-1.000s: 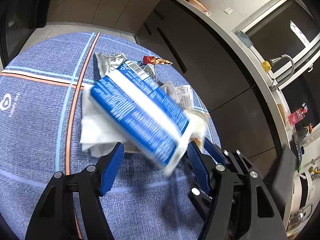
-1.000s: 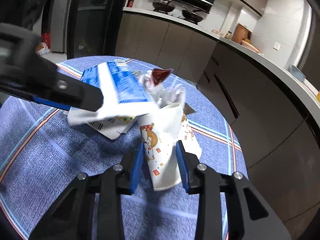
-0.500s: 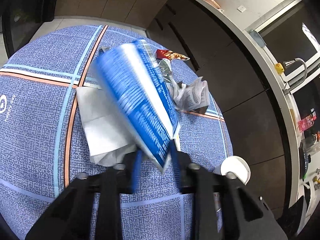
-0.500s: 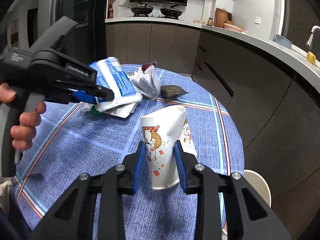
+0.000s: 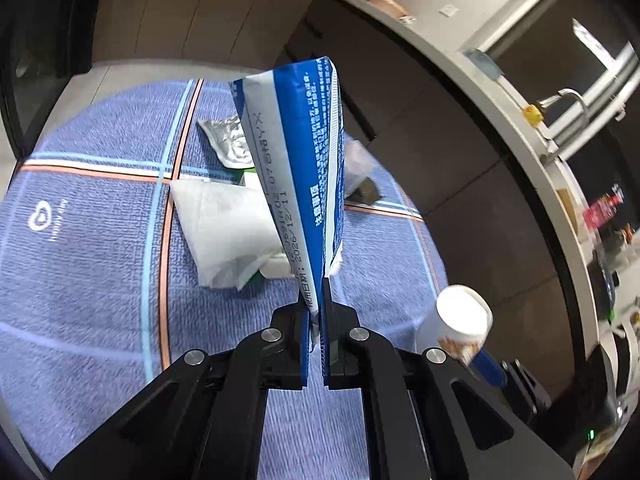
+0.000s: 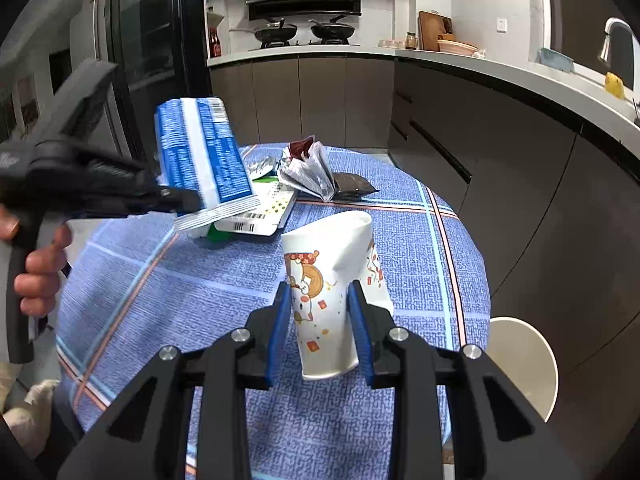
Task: Collect trash
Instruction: 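Carry the wrapper and cup over the white bin and release both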
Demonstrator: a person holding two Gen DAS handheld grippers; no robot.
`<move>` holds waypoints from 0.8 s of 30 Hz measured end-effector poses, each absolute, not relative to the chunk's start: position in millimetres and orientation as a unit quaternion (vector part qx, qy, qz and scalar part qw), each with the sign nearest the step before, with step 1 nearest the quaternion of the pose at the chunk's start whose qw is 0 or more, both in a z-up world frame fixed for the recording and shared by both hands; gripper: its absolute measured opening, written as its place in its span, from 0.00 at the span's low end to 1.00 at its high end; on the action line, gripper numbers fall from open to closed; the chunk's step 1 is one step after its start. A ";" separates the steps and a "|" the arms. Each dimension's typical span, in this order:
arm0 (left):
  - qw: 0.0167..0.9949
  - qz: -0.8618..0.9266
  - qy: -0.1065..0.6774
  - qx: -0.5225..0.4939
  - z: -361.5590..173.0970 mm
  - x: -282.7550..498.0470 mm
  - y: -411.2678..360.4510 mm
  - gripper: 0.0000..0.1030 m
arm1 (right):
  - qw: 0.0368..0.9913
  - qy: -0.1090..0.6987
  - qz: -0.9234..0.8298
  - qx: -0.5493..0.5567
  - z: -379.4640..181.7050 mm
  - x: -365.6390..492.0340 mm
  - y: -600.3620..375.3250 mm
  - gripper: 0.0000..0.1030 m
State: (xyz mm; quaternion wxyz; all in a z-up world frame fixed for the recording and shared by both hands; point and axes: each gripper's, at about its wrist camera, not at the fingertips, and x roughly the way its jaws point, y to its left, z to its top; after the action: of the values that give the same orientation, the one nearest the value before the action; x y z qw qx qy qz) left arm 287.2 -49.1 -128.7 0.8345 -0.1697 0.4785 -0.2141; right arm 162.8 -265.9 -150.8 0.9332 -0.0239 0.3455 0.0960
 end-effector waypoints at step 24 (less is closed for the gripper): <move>0.792 -0.410 0.451 -0.010 -73.3 218.5 -215.5 0.04 | 0.953 0.293 -0.055 0.060 -113.6 80.3 -405.7 0.29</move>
State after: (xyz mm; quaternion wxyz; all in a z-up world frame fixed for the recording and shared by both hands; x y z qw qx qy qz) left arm 218.5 -215.5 -73.3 0.7924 -0.0099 0.4512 -0.4105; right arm 80.3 -405.7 -113.6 0.9526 0.0600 0.2931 -0.0554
